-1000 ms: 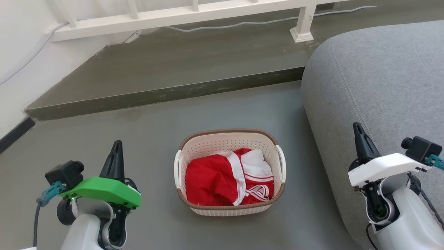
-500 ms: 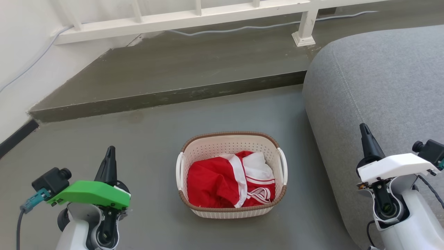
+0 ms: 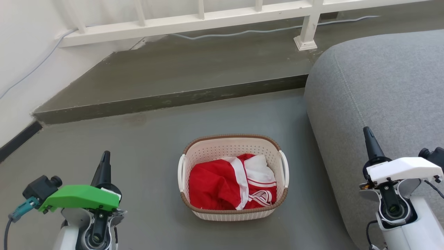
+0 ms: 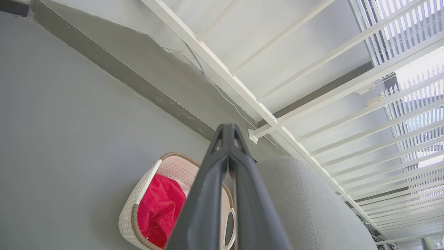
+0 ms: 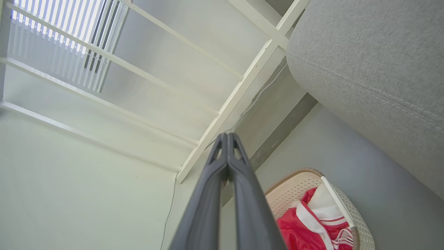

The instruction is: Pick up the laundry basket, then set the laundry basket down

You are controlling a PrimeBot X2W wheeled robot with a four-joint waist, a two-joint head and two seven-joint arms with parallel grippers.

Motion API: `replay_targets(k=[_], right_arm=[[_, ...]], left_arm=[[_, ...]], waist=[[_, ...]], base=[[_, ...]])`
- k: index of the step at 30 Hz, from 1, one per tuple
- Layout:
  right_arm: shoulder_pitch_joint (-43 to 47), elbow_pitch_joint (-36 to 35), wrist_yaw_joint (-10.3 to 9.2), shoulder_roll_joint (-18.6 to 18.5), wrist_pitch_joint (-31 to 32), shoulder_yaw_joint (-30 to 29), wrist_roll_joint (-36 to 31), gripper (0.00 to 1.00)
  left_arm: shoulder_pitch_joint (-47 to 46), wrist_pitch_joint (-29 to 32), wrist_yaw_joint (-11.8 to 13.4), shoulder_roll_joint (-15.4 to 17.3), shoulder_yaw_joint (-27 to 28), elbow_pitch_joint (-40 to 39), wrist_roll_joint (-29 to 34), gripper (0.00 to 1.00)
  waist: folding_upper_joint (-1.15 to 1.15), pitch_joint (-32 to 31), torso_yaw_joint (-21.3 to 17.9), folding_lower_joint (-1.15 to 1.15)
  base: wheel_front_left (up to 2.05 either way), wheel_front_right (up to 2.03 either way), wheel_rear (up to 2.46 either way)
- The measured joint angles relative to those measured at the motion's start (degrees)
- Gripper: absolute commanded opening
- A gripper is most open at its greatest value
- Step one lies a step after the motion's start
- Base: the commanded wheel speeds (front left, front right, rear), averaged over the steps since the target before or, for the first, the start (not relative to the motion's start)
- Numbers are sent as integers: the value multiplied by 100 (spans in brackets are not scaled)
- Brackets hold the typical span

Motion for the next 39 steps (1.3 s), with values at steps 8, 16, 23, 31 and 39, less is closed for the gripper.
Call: replay_targets(k=[8,16,23,31,39], right_arm=[[27,-64,44,27,174,-167,517,0],[117,-133,52,88,314,-337,1070,0],[133,-172,94,148,453,-464,1465,0],[233,-236,100,198,603,-625,1995,0],[244,-311,149,234,756,-777,2532,0]], left_arm=[[15,175,-8,-3,162,-54,-530,0],[98,327,-54,-5,292,-90,-1091,0],[130,456,-60,-7,383,-110,-1516,0],[179,610,-110,-11,544,-145,-2023,0],[242,761,-156,-20,687,-219,-2602,0]], waist=[[0,-44,25,0],[0,-89,50,0],[0,-123,69,0],[0,-168,94,0],[0,-212,119,0]], base=[[0,0,0],[0,0,0],[0,0,0],[0,0,0],[0,0,0]])
